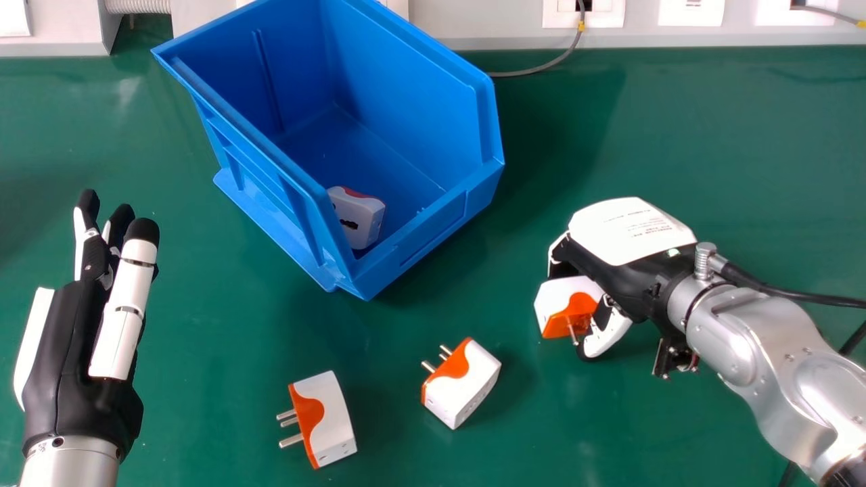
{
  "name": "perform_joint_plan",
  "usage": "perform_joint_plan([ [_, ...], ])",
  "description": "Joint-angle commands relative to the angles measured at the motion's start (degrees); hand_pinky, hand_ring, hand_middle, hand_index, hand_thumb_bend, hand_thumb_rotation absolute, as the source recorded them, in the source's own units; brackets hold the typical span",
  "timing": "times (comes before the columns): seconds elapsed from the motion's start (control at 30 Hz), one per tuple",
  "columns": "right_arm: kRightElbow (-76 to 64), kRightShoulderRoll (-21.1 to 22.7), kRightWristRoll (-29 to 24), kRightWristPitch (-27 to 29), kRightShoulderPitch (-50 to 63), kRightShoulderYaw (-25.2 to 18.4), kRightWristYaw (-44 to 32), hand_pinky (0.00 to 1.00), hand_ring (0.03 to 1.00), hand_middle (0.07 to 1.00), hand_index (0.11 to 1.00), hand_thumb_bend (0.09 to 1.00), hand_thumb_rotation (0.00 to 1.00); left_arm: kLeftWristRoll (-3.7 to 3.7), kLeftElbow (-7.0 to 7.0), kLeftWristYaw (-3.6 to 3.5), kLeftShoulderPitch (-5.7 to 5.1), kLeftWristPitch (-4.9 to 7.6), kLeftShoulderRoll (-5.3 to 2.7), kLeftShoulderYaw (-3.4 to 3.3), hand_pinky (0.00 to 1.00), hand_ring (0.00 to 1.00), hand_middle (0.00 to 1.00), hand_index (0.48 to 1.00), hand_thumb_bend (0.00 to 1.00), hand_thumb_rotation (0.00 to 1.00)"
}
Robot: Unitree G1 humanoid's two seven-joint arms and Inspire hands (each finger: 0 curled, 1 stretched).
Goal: Pick all objects and put in blue box
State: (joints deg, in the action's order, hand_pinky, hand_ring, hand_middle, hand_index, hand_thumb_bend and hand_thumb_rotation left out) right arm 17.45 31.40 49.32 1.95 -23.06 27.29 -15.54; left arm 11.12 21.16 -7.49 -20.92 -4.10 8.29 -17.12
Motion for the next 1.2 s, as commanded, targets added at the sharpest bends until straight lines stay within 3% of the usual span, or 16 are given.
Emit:
perform_joint_plan([
  [0.0, 1.3, 0.6, -1.1, 0.9, 1.9, 0.7, -2.0, 0.41, 0.454, 0.523, 0.525, 0.506, 0.04, 0.09, 1.64, -0.1, 0.43, 0.04, 0.68, -0.18, 0.97, 1.0, 1.0, 1.0, 0.43, 0.81],
  [0.33, 1.4, 0.3, -1.5, 0.4, 2.2, 0.5, -0.3, 0.49, 0.564, 0.594, 0.499, 0.483, 0.13, 0.0, 1.48, -0.07, 0.82, -0.31, 0.74, -0.25, 0.97, 1.0, 1.0, 1.0, 0.44, 0.82],
  [0.8, -2.8, 0.2, -2.7, -1.0, 2.3, -0.4, -3.1, 0.45, 0.52, 0.557, 0.492, 0.481, 0.15, 0.2, 0.52, -0.38, 1.19, 0.26, 0.7, -0.44, 0.97, 1.0, 1.0, 1.0, 0.43, 0.82],
  [1.17, -21.7, 3.7, -8.2, -4.0, 6.4, -8.7, -11.3, 0.38, 0.45, 0.496, 0.488, 0.48, 0.15, -0.06, 0.02, -0.52, 1.57, 0.53, 0.8, -0.39, 0.97, 1.0, 1.0, 1.0, 0.43, 0.82],
])
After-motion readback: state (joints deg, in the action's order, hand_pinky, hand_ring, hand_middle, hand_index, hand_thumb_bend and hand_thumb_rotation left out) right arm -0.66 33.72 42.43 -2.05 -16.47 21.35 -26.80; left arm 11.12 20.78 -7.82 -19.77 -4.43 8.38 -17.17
